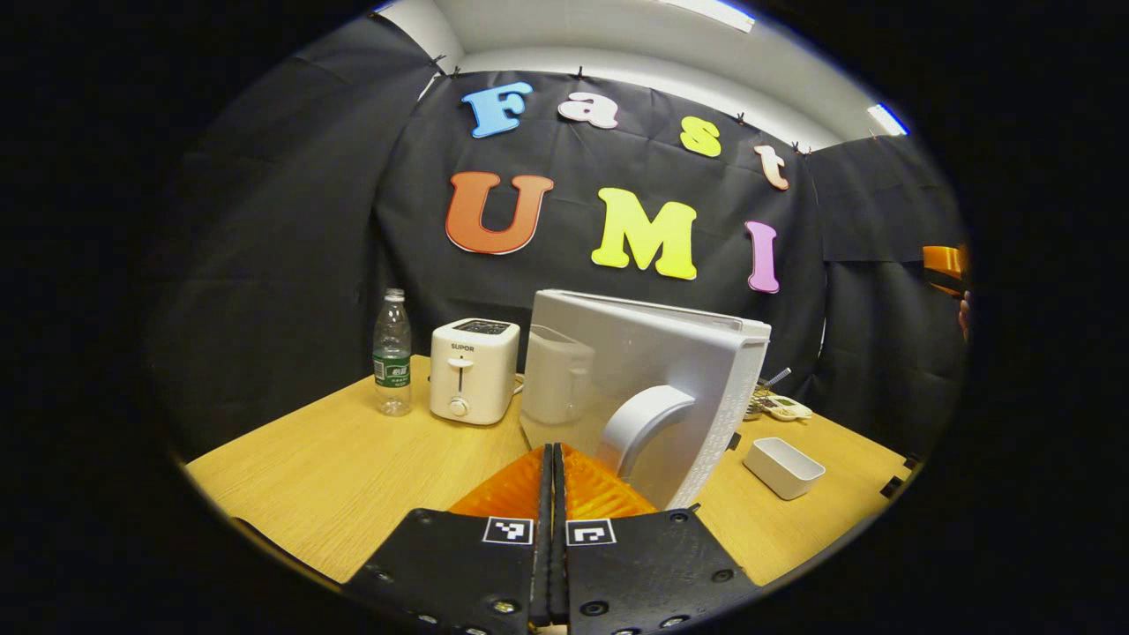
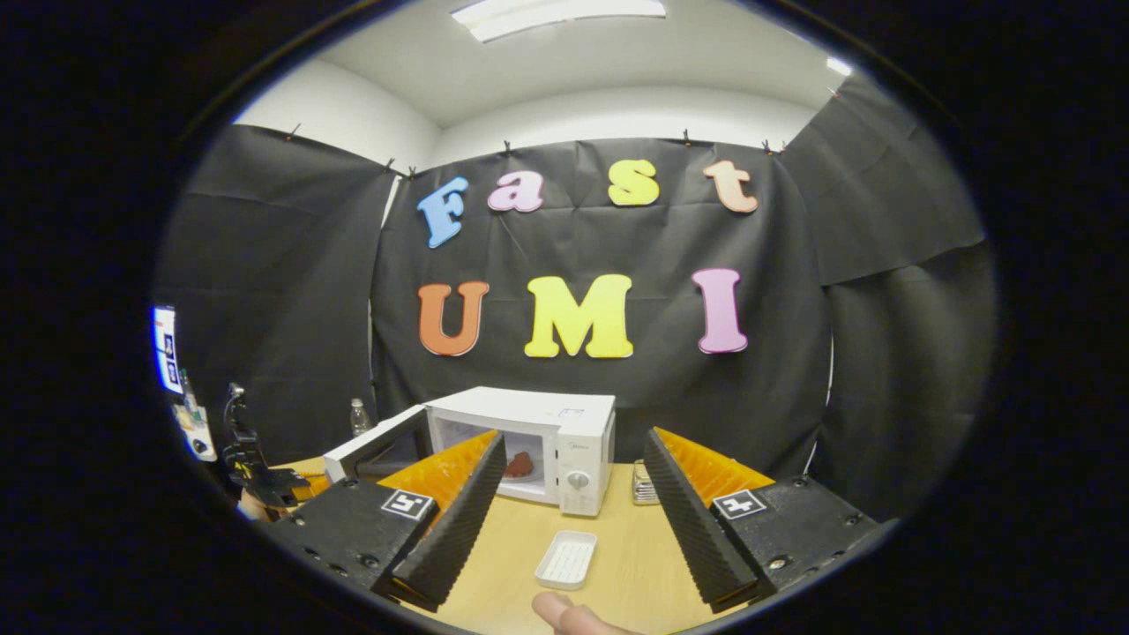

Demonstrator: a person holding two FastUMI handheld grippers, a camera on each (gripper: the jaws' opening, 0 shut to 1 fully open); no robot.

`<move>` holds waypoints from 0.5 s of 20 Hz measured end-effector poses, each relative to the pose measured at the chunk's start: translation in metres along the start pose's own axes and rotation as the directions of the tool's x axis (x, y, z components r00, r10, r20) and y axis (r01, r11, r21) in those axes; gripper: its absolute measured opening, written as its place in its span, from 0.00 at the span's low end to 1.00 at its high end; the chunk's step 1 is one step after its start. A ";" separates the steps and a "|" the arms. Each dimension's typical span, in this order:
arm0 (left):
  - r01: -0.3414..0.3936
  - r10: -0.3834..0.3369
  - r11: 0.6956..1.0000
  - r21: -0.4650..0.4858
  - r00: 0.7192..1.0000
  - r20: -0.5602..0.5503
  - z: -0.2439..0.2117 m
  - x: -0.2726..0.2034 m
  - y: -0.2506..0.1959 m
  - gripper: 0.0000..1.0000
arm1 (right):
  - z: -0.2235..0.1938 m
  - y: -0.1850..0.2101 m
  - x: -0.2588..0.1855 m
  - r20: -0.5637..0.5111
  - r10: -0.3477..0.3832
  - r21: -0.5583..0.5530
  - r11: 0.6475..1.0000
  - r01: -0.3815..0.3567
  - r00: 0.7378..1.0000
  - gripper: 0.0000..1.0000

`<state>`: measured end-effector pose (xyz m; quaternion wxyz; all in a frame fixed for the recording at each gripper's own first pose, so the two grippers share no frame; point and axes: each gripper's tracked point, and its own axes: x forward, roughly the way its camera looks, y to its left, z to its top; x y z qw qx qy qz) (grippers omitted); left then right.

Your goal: Open the microwave oven with the left hand, put the food in, and close the microwave oven.

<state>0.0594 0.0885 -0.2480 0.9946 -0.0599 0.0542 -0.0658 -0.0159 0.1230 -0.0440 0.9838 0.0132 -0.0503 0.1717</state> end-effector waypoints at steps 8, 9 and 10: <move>0.134 -0.131 0.989 0.064 0.990 -0.043 -0.003 0.048 -0.070 0.00 | 0.030 -0.039 -0.010 0.061 -0.062 0.084 0.995 0.057 0.996 0.94; 0.144 -0.140 0.987 0.075 0.989 -0.054 -0.004 0.054 -0.076 0.00 | 0.033 -0.043 -0.011 0.066 -0.070 0.085 0.994 0.065 0.995 0.94; 0.153 -0.148 0.985 0.084 0.987 -0.058 -0.004 0.059 -0.083 0.00 | 0.035 -0.049 -0.012 0.071 -0.080 0.085 0.994 0.074 0.994 1.00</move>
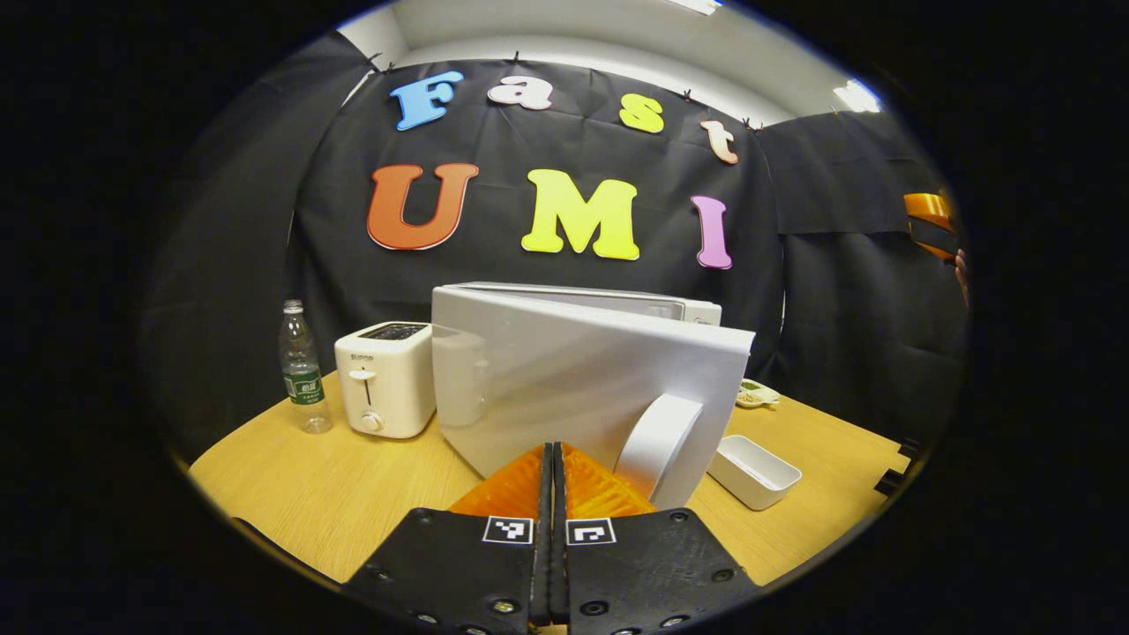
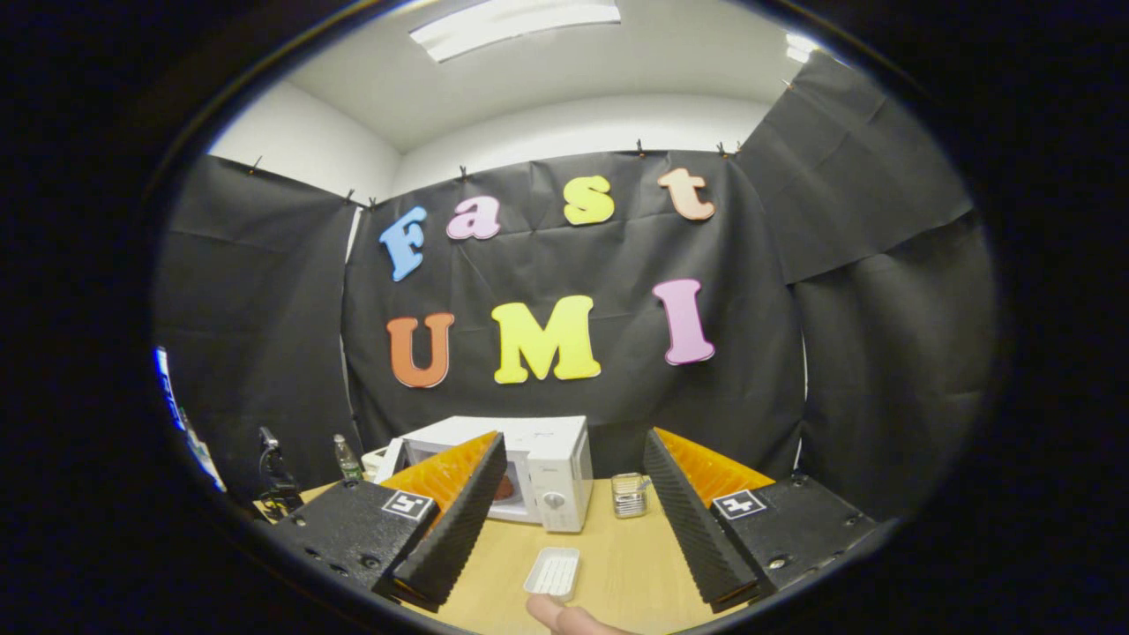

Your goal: Open the microwave oven with the left hand, put the food in, and close the microwave oven.

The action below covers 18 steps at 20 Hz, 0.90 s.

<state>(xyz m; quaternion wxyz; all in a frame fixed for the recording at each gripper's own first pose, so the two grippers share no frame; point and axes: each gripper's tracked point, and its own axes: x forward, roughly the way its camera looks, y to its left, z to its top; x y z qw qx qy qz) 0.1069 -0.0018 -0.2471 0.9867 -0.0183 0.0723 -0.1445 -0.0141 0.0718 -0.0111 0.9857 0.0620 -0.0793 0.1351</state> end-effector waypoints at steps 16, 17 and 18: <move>0.063 -0.062 0.998 0.027 0.998 -0.008 0.005 0.098 -0.061 0.00 | -0.015 -0.043 0.014 -0.019 -0.013 0.016 1.000 0.013 1.000 0.92; 0.060 -0.060 0.998 0.024 0.998 -0.003 0.006 0.105 -0.064 0.00 | -0.016 -0.047 0.015 -0.023 -0.012 0.020 1.000 0.013 1.000 0.99; 0.057 -0.057 0.998 0.022 0.998 -0.004 0.007 0.113 -0.067 0.00 | -0.018 -0.051 0.016 -0.027 -0.020 0.023 1.000 0.021 0.999 0.99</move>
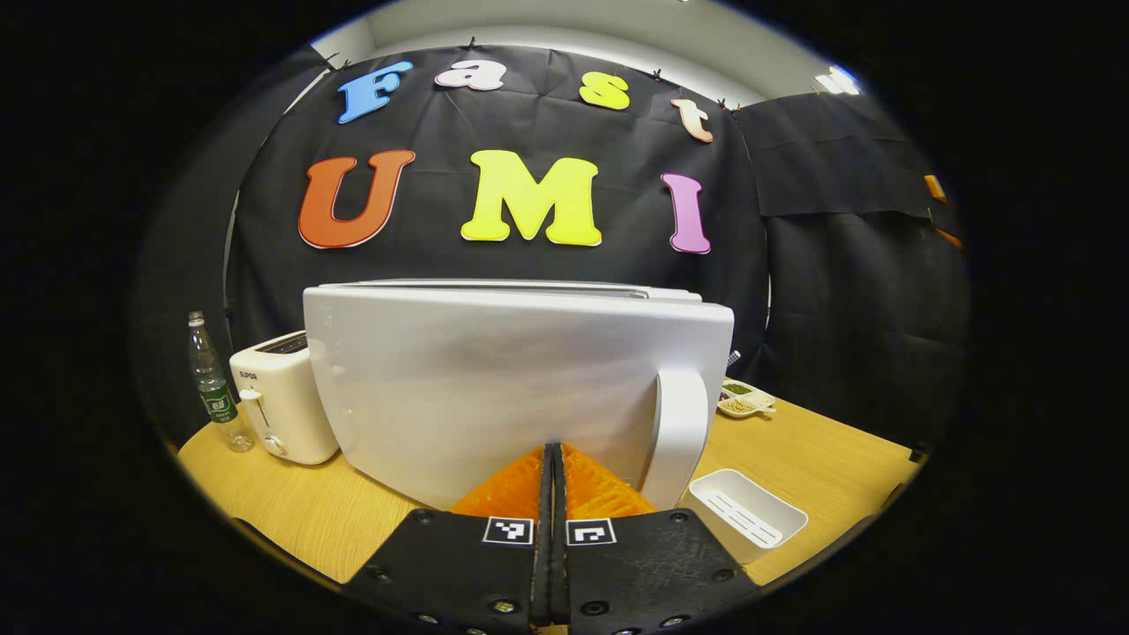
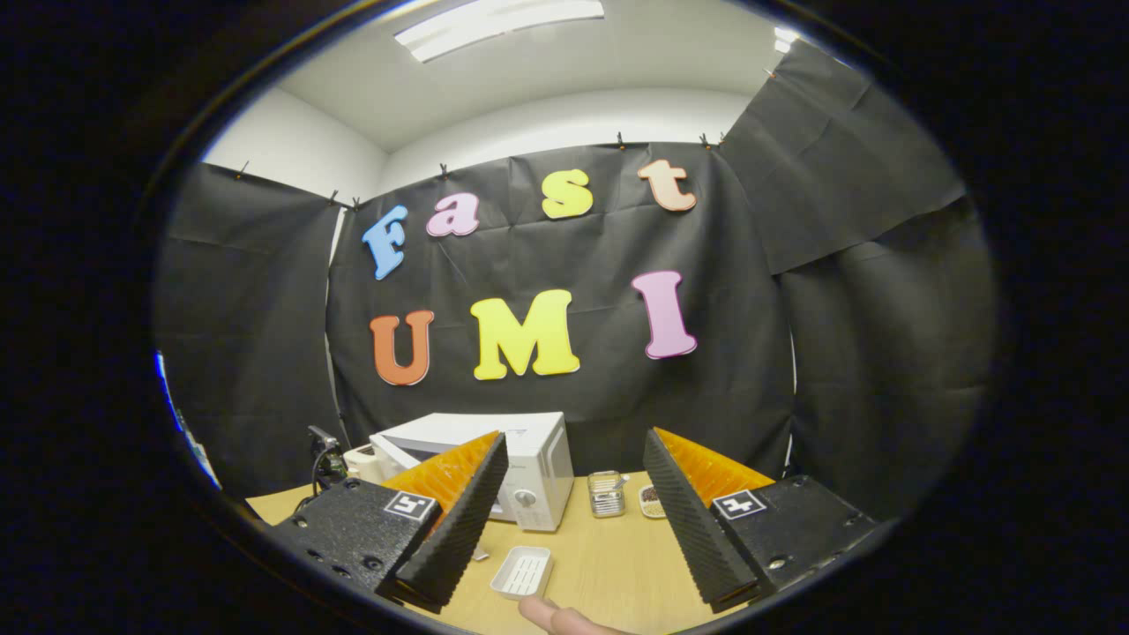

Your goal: Open the microwave oven with the left hand, put the food in, and close the microwave oven.

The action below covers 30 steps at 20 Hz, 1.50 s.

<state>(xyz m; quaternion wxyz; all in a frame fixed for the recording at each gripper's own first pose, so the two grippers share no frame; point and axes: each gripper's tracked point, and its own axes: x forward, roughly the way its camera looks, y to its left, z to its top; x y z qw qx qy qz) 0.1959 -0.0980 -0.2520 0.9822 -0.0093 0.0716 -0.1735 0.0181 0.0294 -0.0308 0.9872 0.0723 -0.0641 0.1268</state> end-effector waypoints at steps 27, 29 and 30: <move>-0.227 0.218 0.974 -0.022 0.952 -0.215 -0.035 0.078 0.024 0.00 | 0.004 0.003 -0.046 -0.025 -0.127 -0.185 0.975 0.121 0.992 0.99; -0.238 0.222 0.970 -0.054 0.953 -0.206 -0.032 0.056 0.027 0.00 | -0.008 -0.002 -0.044 -0.059 -0.129 -0.171 0.978 0.118 0.990 0.99; -0.252 0.236 0.966 -0.055 0.951 -0.200 -0.029 0.044 0.031 0.00 | -0.014 -0.006 -0.043 -0.071 -0.133 -0.164 0.979 0.120 0.989 0.99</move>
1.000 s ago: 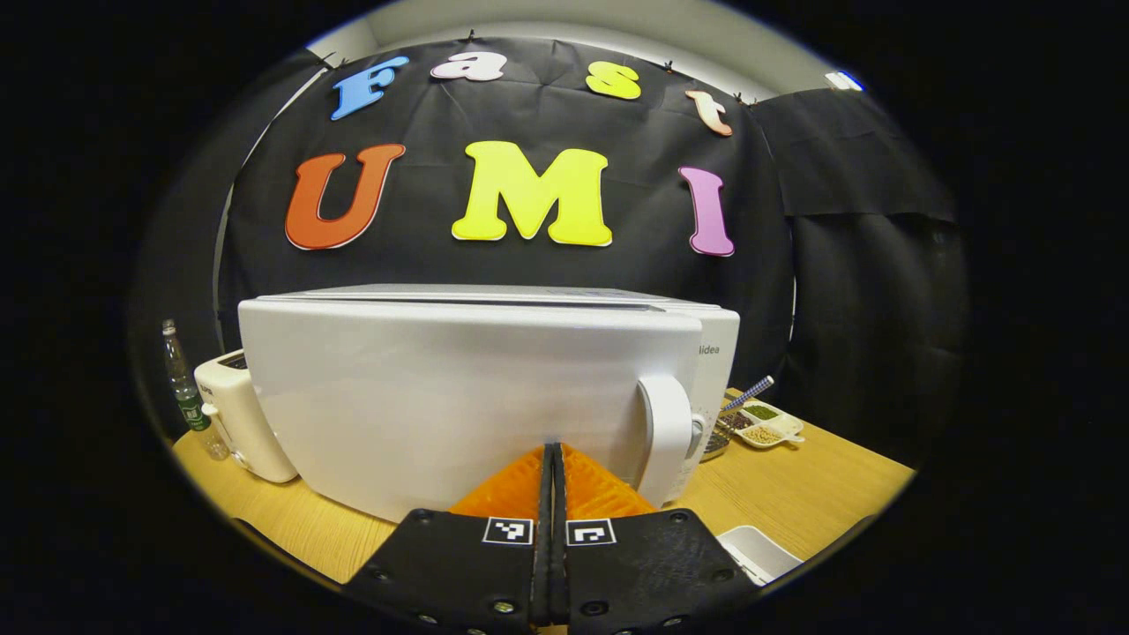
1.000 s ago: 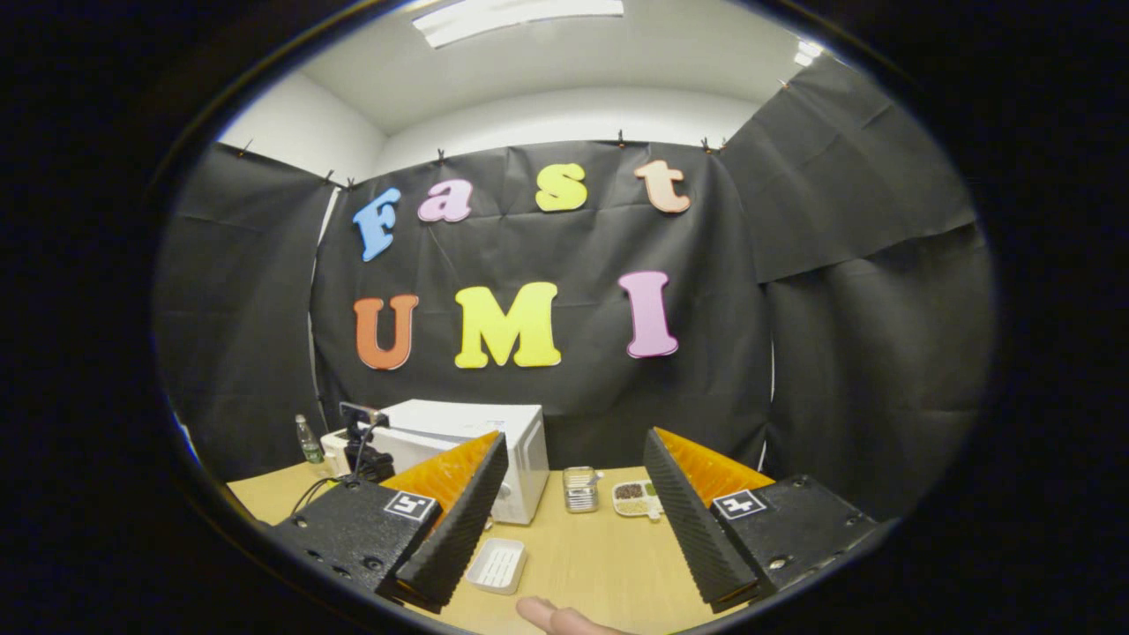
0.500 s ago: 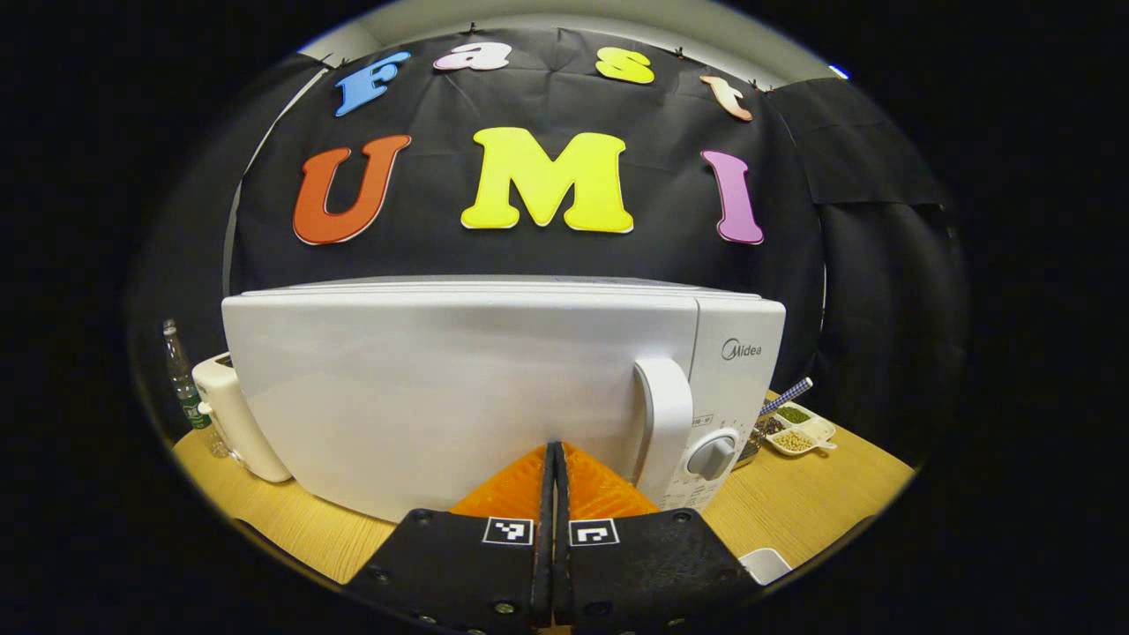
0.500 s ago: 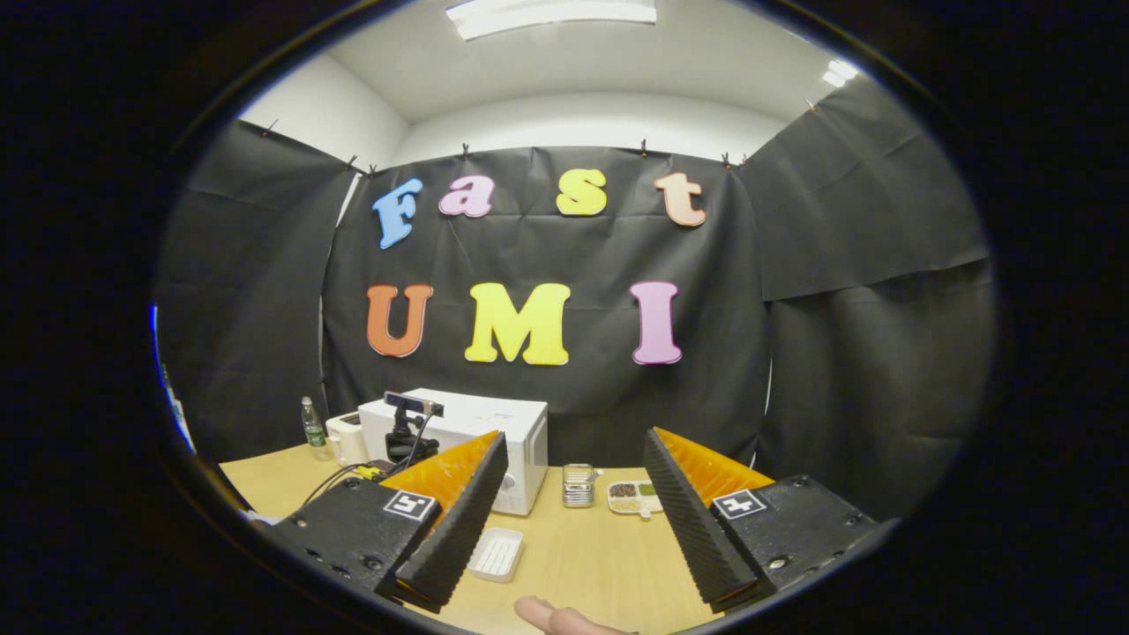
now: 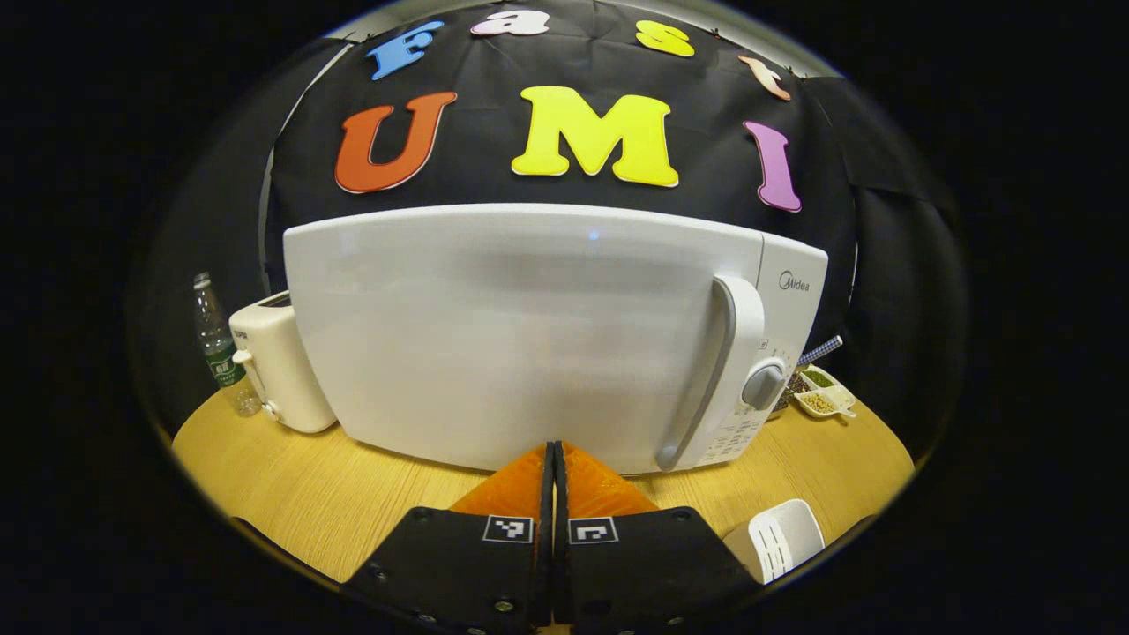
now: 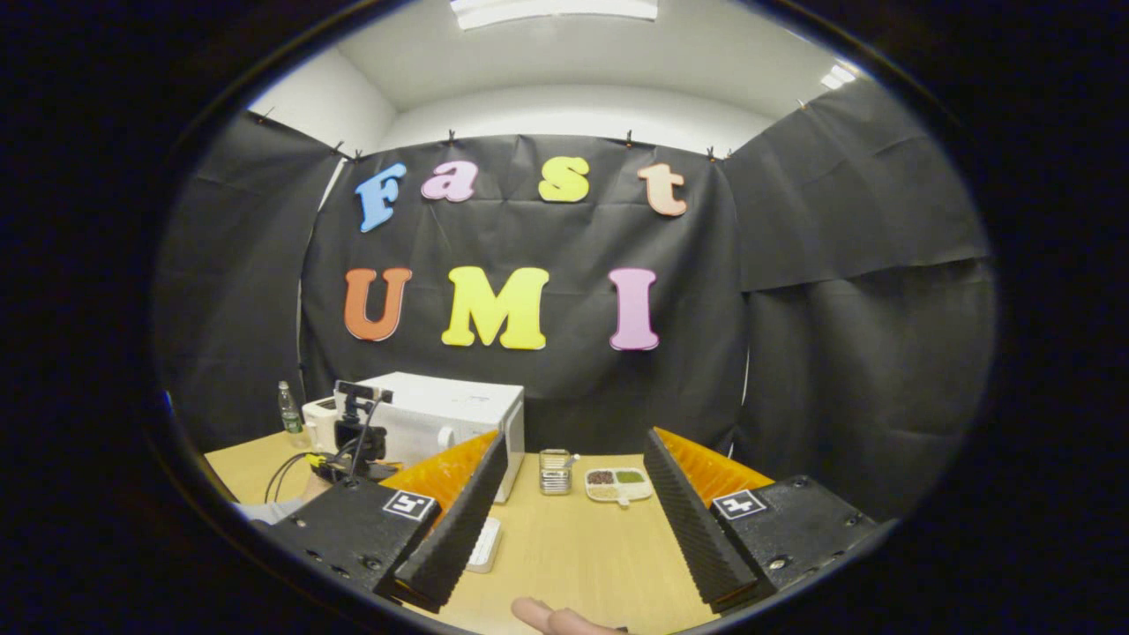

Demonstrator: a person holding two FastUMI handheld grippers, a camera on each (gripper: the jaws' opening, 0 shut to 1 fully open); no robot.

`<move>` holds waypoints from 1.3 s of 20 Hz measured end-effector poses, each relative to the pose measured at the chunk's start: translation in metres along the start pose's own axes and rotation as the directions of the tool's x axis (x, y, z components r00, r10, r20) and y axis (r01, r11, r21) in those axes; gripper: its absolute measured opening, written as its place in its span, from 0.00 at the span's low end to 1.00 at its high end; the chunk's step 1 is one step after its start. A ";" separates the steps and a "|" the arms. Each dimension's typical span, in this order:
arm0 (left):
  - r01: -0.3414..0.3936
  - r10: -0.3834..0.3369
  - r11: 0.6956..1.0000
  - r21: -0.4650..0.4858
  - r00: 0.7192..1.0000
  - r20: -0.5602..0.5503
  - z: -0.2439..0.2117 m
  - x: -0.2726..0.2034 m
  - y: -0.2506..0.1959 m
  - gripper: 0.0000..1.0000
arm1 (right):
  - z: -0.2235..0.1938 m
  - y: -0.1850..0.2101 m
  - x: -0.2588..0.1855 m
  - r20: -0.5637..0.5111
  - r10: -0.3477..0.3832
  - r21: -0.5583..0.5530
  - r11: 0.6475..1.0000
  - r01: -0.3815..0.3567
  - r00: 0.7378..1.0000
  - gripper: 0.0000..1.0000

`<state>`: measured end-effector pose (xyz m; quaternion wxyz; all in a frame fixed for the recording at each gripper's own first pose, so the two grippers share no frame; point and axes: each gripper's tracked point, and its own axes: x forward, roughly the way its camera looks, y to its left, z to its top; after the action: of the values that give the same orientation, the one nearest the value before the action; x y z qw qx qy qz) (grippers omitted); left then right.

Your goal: Open the microwave oven with the left hand, put the food in, and close the microwave oven.

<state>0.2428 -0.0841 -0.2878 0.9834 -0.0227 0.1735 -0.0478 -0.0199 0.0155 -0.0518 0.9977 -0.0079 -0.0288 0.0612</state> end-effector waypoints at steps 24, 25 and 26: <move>-0.046 0.022 0.998 0.044 0.902 0.431 0.168 -0.377 -0.011 0.92 | 0.050 0.007 -0.077 0.103 -0.043 0.037 0.999 0.039 0.994 0.99; -0.050 0.023 0.998 0.049 0.900 0.435 0.168 -0.391 -0.012 0.92 | 0.057 0.008 -0.082 0.117 -0.043 0.037 0.999 0.039 0.992 0.92; -0.056 0.029 0.997 0.053 0.904 0.427 0.165 -0.403 -0.012 0.92 | 0.061 0.008 -0.084 0.126 -0.045 0.035 0.999 0.041 0.991 0.99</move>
<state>-0.0783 -0.0503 0.0045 0.9986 0.0026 -0.0464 -0.0257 -0.1079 0.0136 0.0038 0.9949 0.0129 -0.0913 0.0407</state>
